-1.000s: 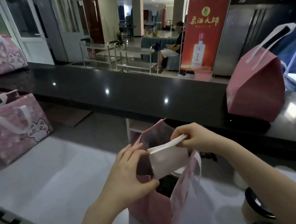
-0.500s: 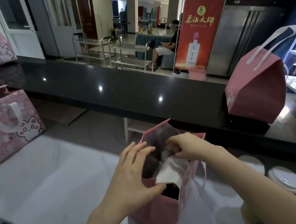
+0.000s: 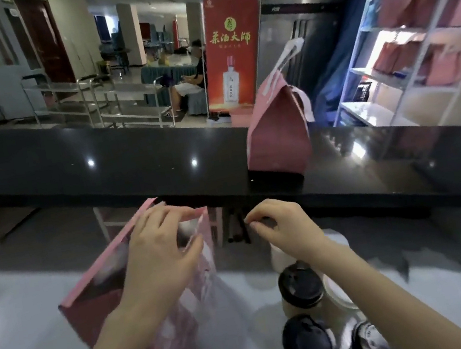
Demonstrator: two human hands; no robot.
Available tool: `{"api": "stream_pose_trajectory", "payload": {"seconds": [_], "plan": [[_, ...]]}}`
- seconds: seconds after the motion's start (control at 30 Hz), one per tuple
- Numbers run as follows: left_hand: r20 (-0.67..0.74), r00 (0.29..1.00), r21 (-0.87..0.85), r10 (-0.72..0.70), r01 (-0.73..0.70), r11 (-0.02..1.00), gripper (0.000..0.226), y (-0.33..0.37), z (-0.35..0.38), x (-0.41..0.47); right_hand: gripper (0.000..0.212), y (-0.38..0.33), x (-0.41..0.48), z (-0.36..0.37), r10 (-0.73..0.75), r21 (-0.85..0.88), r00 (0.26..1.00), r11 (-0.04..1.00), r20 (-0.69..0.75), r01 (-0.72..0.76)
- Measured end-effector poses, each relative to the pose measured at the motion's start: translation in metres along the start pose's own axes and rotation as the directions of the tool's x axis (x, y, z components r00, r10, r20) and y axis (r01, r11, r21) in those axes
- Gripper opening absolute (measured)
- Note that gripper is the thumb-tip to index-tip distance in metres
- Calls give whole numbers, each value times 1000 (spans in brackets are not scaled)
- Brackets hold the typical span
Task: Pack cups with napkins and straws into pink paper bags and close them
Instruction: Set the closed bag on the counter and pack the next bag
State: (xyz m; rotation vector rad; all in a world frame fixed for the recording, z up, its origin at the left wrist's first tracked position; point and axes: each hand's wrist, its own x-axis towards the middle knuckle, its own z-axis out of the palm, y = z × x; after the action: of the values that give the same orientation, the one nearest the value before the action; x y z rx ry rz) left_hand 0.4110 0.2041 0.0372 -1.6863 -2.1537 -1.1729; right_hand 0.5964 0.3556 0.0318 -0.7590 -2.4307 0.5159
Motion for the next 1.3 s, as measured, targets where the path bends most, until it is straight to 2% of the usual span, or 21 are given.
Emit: {"api": "stream_pose_trajectory", "payload": {"seconds": [0.1, 0.2, 0.33, 0.47, 0.67, 0.8, 0.87, 1.0, 1.1, 1.3], "plan": [[66, 997, -123, 51, -42, 992, 26, 59, 47, 8, 15, 44, -42, -41, 105, -21, 994, 994, 25, -105], [210, 976, -236, 52, -1, 972, 19, 121, 109, 7, 16, 94, -87, -84, 210, -47, 977, 977, 30, -209], [368, 925, -317, 93, 31, 948, 15, 198, 200, -1, 17, 169, -154, -136, 401, -54, 916, 915, 5, -401], [525, 835, -320, 165, 14, 947, 14, 269, 285, -12, 16, 246, -224, -178, 585, -90, 809, 804, -56, -587], [702, 655, -334, 279, -43, 941, 19, 343, 391, -32, 24, 330, -311, -205, 821, -188, 555, 529, -132, -827], [766, 556, -327, 323, -96, 940, 27, 376, 450, -50, 39, 367, -345, -195, 875, -242, 472, 438, -104, -866], [790, 520, -309, 326, -122, 943, 31, 386, 471, -58, 39, 381, -355, -186, 892, -271, 439, 398, -110, -876], [821, 491, -279, 291, -98, 955, 31, 394, 495, -70, 24, 398, -366, -174, 889, -268, 429, 380, -158, -885], [838, 456, -264, 302, -146, 953, 28, 393, 504, -76, 14, 404, -373, -171, 885, -226, 430, 389, -179, -893], [834, 443, -261, 328, -207, 943, 32, 394, 507, -85, 16, 403, -379, -176, 897, -128, 386, 366, -216, -922]]}}
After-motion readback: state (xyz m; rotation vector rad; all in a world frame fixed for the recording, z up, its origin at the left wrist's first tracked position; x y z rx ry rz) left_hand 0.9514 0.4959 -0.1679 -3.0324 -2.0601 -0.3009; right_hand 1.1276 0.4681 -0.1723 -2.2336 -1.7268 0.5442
